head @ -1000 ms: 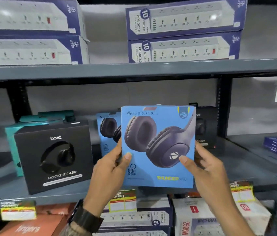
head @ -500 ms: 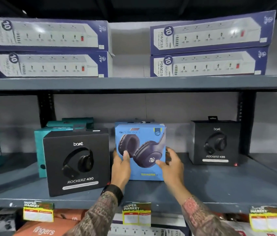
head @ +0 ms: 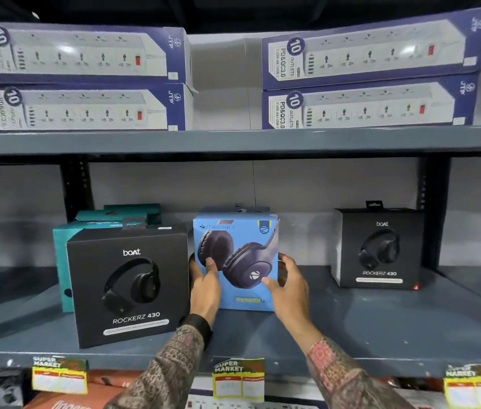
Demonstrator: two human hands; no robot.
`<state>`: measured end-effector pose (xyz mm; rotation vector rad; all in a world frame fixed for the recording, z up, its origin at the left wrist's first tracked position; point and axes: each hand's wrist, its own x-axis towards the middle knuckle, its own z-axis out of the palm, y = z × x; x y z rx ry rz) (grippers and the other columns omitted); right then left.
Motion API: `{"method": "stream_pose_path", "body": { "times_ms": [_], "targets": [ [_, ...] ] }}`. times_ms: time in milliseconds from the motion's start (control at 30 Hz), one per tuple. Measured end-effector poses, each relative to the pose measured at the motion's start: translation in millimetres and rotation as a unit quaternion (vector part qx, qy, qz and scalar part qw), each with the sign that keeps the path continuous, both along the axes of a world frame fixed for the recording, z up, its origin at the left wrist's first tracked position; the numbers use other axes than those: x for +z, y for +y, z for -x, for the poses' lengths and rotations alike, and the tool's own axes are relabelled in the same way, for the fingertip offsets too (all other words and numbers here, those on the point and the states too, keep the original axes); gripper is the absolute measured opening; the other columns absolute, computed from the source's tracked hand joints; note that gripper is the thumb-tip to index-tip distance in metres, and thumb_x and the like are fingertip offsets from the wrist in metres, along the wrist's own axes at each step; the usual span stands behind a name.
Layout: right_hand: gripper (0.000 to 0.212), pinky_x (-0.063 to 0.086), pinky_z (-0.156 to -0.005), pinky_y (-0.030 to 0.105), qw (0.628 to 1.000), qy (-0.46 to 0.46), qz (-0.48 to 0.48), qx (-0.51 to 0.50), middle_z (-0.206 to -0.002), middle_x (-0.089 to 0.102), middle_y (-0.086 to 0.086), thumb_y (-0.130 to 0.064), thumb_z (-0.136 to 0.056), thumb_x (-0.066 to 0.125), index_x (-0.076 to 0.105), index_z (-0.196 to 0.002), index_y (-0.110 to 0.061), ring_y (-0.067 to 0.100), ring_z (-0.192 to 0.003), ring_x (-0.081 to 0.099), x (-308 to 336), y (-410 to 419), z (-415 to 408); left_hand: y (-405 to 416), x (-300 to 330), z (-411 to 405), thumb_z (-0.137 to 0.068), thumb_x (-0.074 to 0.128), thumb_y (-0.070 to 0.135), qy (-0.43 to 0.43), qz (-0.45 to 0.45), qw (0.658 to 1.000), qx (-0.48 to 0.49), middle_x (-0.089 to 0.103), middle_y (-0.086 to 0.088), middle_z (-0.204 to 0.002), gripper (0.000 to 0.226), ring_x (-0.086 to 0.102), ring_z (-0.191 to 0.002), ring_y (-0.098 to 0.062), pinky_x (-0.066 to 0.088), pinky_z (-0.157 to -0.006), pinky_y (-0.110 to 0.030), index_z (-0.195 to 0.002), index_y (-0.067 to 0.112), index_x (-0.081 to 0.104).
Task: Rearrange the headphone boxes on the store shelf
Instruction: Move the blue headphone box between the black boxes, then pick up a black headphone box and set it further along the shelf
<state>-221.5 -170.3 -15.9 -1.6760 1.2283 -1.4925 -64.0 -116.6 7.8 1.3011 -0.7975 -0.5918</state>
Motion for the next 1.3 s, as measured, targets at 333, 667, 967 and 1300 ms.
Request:
{"method": "stream_pose_path", "body": {
  "times_ms": [333,667,967,1300],
  "targets": [
    [0.035,0.048,-0.077,0.004,0.986,-0.072,0.138,-0.055,-0.117,0.068,-0.001,-0.009,-0.096,0.074,0.066,-0.126,-0.023,0.015,-0.103,0.068,2.8,57.8,-8.1,56.2,-35.0,13.3,-0.111,0.051,0.042,-0.045,0.01,0.995,-0.084,0.03,0.011,-0.177,0.071,0.034,-0.161,-0.01,0.024,-0.136,-0.039,-0.173,0.026,0.019],
    [0.047,0.053,-0.094,0.017,0.979,-0.023,0.058,0.192,-0.133,0.068,-0.006,-0.019,-0.097,0.076,0.062,-0.14,-0.033,0.008,-0.112,0.071,10.3,88.0,-104.6,166.9,-15.2,-97.2,-0.104,0.067,0.008,-0.073,0.179,0.967,0.166,0.084,0.012,-0.105,0.027,0.078,-0.102,-0.021,0.061,-0.098,-0.044,-0.112,0.031,0.079],
    [0.064,0.049,-0.118,0.033,0.979,-0.019,-0.004,0.203,-0.152,0.063,-0.015,-0.015,-0.101,0.07,0.049,-0.159,-0.03,0.0,-0.133,0.063,-11.9,82.4,-139.0,169.2,-39.5,-172.8,-0.108,0.062,0.012,-0.139,0.053,0.989,0.023,0.031,0.024,-0.173,0.075,0.035,-0.156,0.01,0.025,-0.137,-0.041,-0.172,0.029,0.024],
    [0.066,0.047,-0.08,0.011,0.989,0.027,0.029,0.145,-0.123,0.066,-0.038,-0.018,-0.098,0.075,0.052,-0.158,-0.032,0.008,-0.114,0.072,17.5,125.9,-116.7,198.2,-19.2,-169.7,-0.109,0.061,0.011,-0.129,0.041,0.991,0.022,0.074,0.017,-0.144,0.058,0.07,-0.134,-0.006,0.051,-0.121,-0.046,-0.16,0.036,0.053]
  ]
}}
